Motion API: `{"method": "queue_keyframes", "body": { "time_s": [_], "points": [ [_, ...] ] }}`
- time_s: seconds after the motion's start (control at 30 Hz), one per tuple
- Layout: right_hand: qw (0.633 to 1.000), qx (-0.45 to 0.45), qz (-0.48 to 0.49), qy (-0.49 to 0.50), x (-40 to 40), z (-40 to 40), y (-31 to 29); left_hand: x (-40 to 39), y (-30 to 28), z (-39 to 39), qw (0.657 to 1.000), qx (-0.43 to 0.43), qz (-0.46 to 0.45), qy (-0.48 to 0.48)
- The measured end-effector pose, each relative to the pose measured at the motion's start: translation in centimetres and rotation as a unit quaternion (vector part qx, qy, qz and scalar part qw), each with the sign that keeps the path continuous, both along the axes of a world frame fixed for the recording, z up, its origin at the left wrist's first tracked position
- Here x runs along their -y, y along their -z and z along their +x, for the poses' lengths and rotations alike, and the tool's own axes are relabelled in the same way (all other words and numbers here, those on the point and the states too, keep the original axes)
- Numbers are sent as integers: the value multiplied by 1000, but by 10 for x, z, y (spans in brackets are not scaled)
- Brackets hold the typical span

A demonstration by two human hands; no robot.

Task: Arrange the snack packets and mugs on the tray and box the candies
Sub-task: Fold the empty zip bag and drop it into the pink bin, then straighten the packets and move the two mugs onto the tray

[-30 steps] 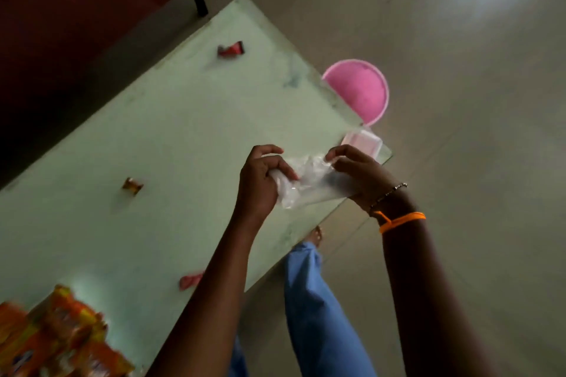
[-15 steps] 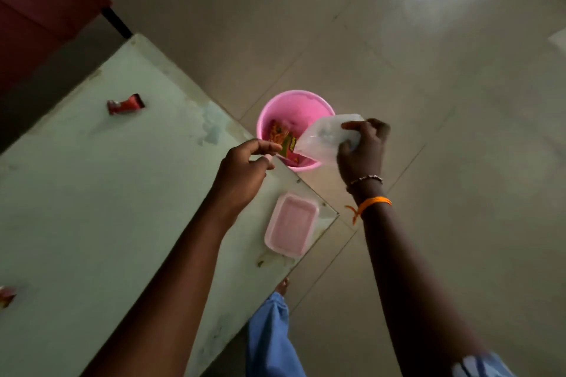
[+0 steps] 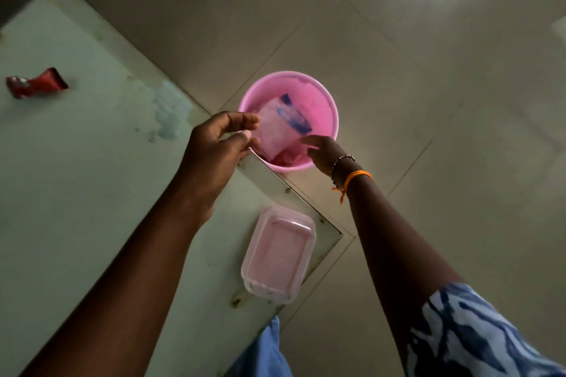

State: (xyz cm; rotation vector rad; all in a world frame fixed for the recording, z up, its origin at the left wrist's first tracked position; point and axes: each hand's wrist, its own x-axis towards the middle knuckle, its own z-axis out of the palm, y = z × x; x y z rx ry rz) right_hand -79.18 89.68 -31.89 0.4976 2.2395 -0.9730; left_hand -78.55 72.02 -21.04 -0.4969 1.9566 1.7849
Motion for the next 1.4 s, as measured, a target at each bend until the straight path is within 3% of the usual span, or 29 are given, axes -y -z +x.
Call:
{"method": "queue_keyframes", "body": {
  "time_s": [0.1, 0.17, 0.27, 0.5, 0.77, 1.07, 1.4],
  "points": [
    [999, 21, -17, -21, 8, -2, -23, 4, -8, 10, 1000, 6, -8, -10],
    [993, 14, -75, 88, 20, -4, -50, 10, -17, 14, 1000, 13, -12, -22],
    [955, -38, -187, 225, 45, 0, -97, 18, -36, 20, 999, 16, -13, -34],
    [934, -61, -270, 224, 130, 40, -192, 57, -84, 56, 995, 14, 16, -95],
    [945, -102, -281, 136, 247, 128, -250, 164, -128, 169, 970, 8, 40, -239],
    [947, -1, -321, -6, 422, 302, -283, 319, -160, 376, 906, 22, 57, -419],
    [928, 105, -331, -132, 570, 504, -288, 446, -181, 578, 810, 32, 47, -584]
  ]
}}
